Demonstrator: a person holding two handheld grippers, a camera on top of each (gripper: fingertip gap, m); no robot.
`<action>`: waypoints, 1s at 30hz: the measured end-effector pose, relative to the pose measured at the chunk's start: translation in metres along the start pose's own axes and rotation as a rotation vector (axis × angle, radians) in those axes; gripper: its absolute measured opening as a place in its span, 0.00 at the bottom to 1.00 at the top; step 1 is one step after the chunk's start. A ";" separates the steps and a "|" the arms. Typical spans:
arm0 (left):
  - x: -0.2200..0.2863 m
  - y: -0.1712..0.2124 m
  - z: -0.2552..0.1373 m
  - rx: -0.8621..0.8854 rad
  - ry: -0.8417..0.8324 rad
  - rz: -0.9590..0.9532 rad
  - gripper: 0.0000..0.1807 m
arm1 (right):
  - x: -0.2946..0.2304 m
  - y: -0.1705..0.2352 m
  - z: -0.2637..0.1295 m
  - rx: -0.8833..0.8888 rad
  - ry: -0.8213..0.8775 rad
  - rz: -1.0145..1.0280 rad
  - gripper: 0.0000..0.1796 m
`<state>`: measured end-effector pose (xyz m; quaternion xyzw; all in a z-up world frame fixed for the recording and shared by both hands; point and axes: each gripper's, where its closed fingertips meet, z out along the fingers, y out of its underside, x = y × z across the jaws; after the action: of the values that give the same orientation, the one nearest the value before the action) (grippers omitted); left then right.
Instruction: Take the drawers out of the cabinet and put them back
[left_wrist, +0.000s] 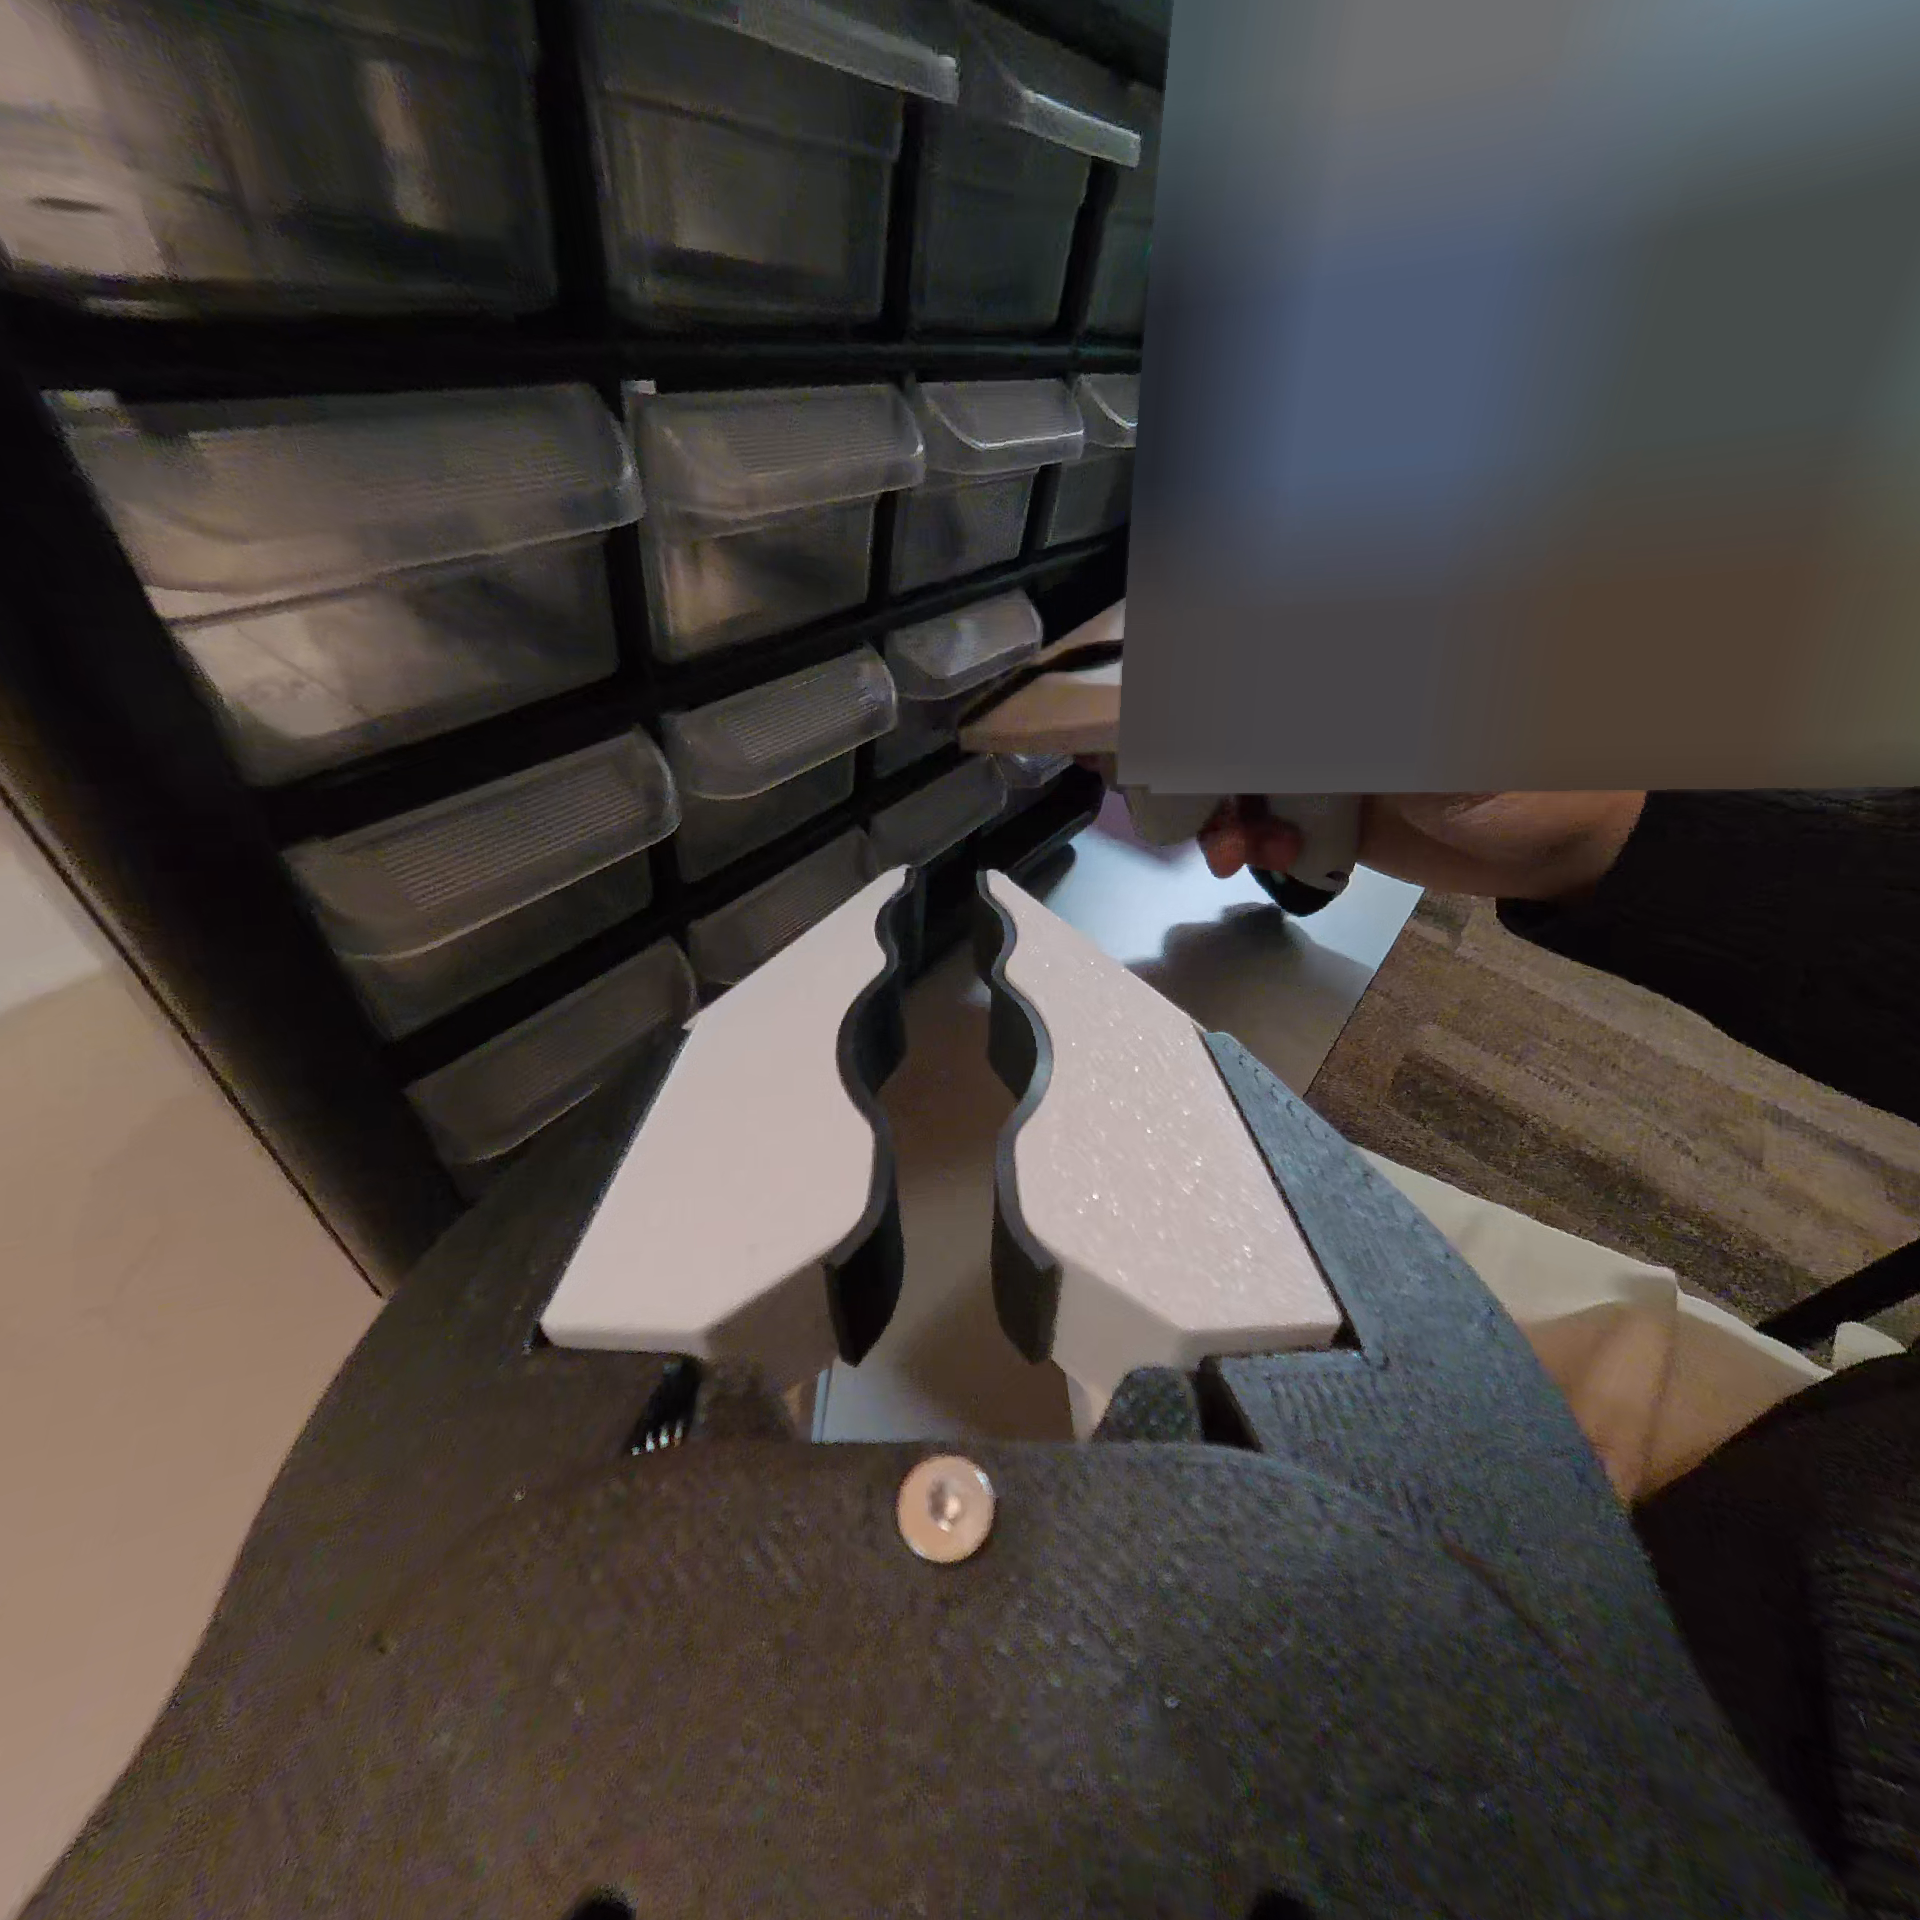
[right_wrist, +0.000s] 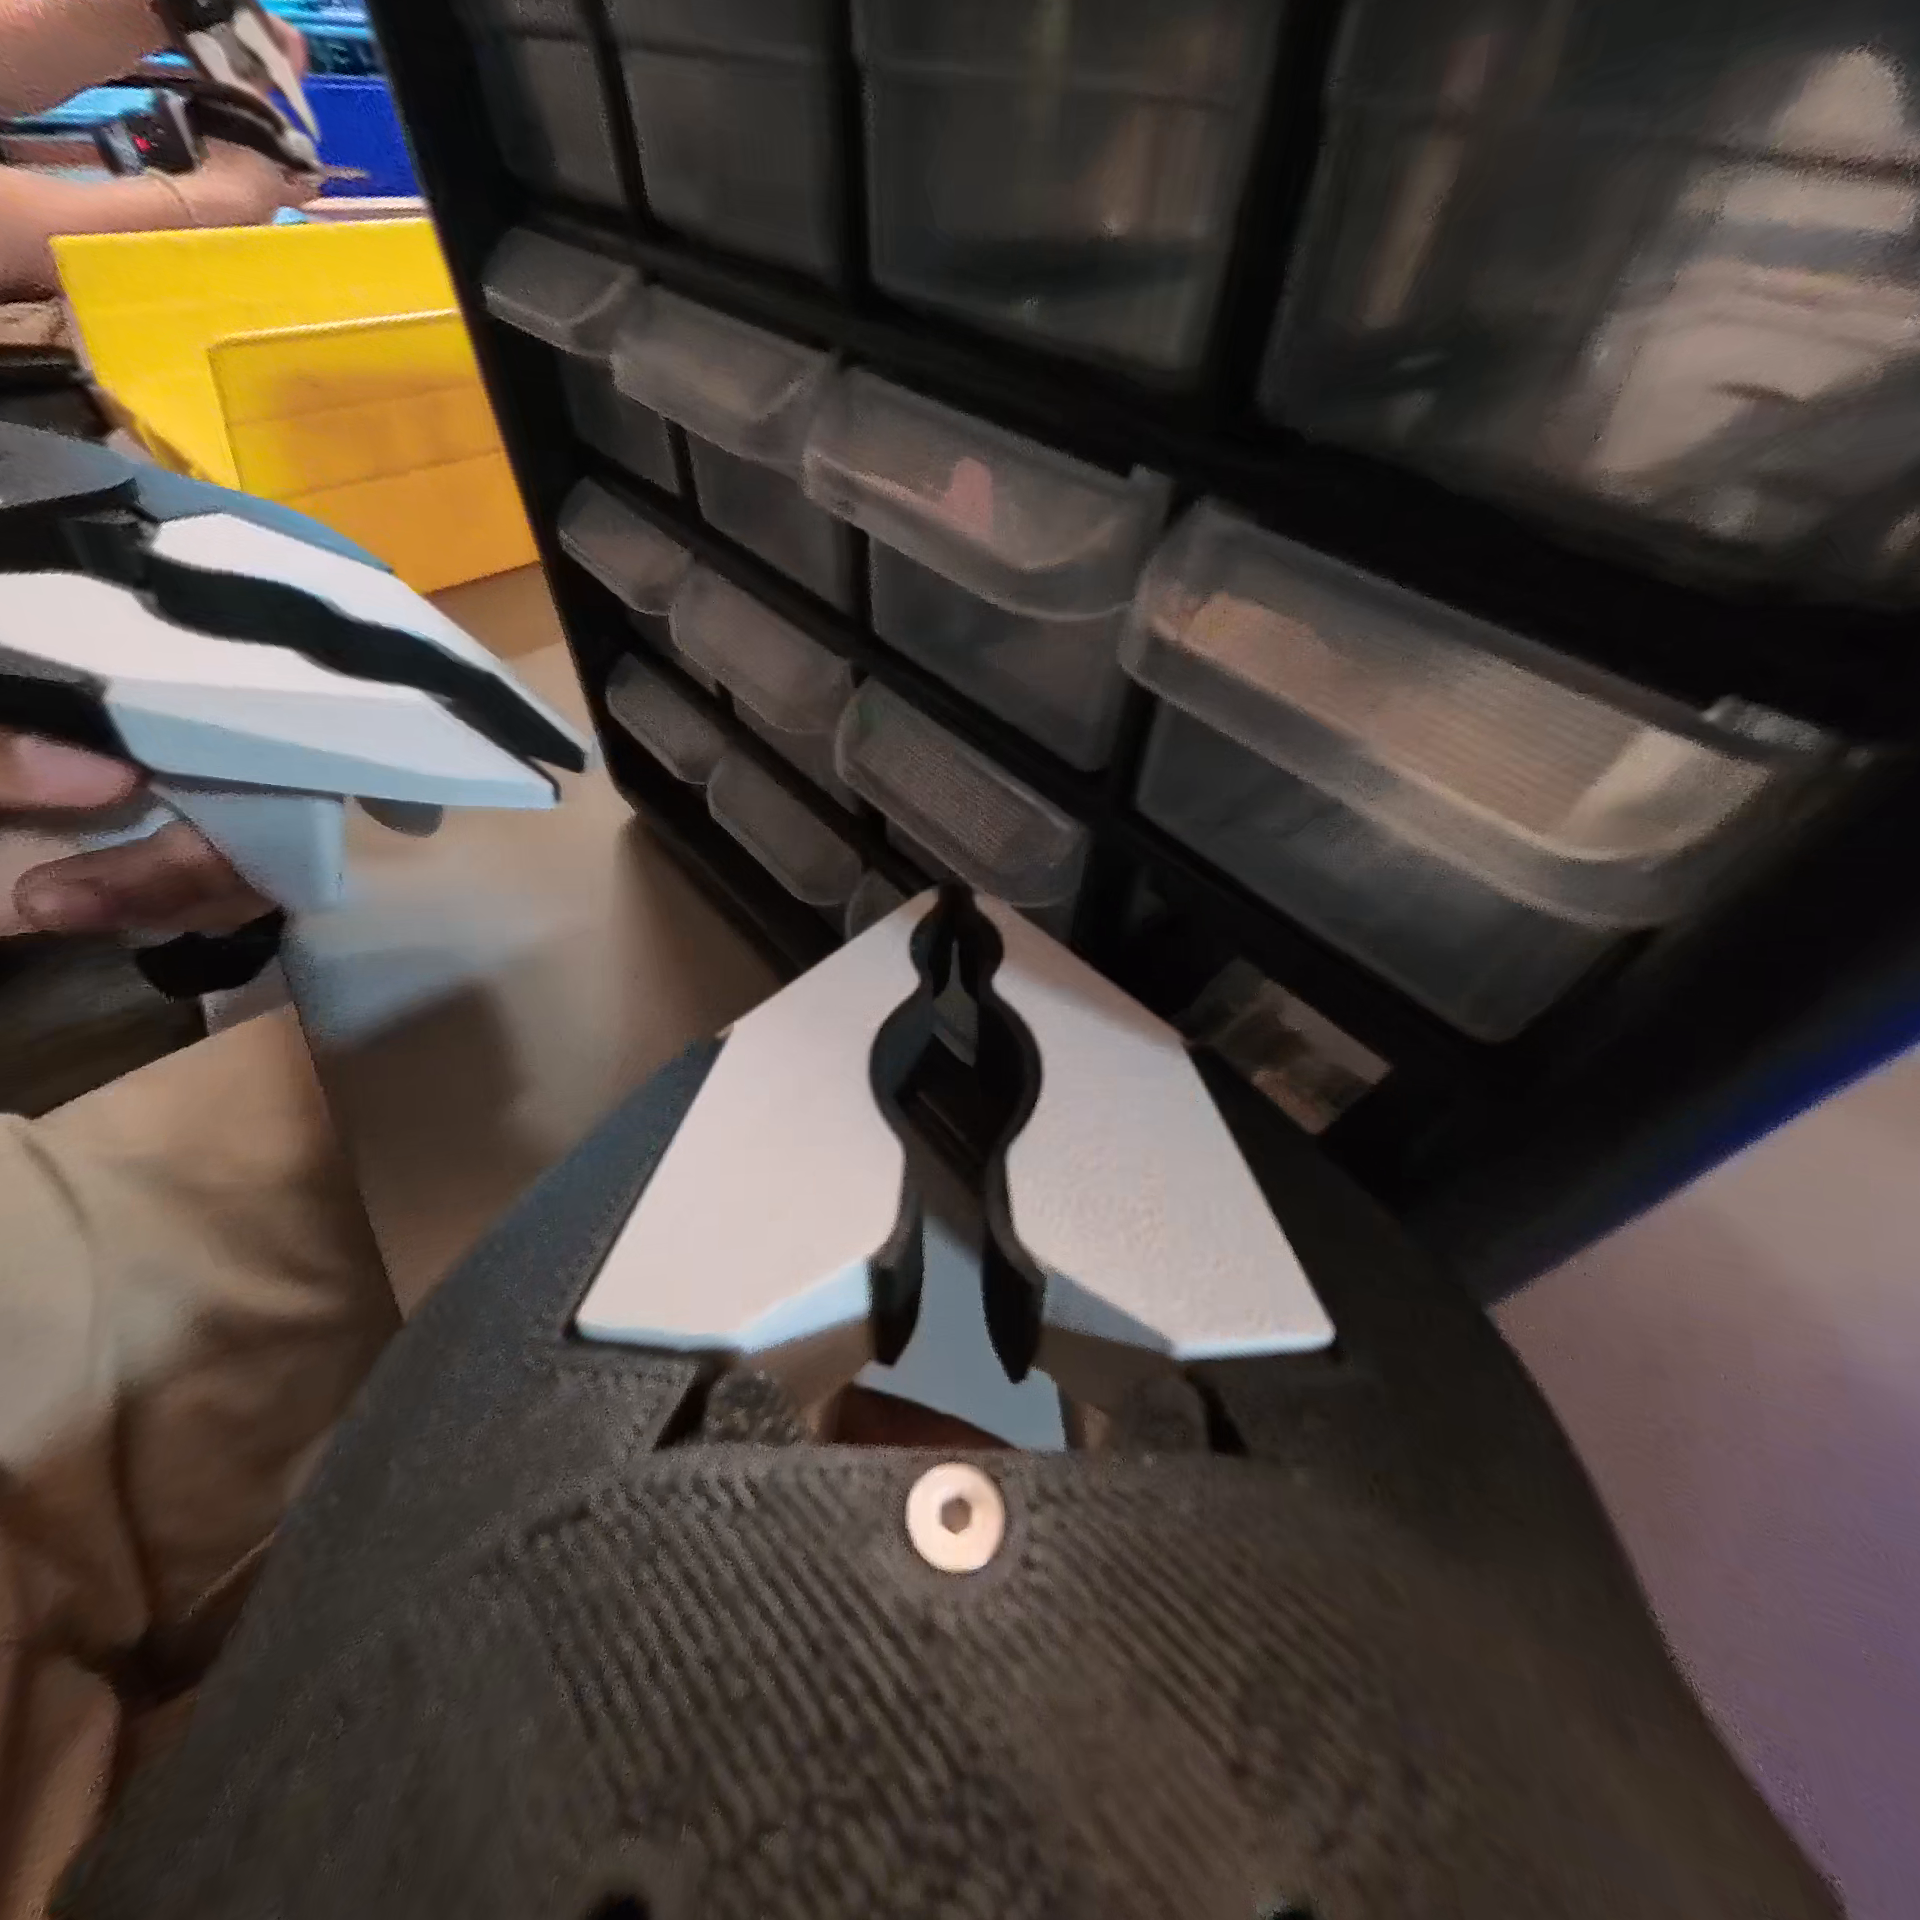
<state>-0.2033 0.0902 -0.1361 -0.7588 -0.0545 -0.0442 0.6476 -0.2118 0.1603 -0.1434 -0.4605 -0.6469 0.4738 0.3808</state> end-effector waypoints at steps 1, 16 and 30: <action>-0.001 0.000 0.000 -0.002 -0.003 -0.008 0.04 | 0.004 0.001 0.001 -0.005 0.021 0.021 0.00; 0.036 -0.020 0.028 0.025 0.178 -0.077 0.05 | -0.009 0.031 -0.035 -0.123 0.090 -0.104 0.04; 0.053 -0.009 0.047 -0.040 0.235 -0.041 0.06 | -0.008 0.028 -0.056 -0.084 0.096 -0.047 0.02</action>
<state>-0.1519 0.1397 -0.1272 -0.7598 0.0072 -0.1474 0.6332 -0.1515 0.1709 -0.1559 -0.4829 -0.6580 0.4144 0.4027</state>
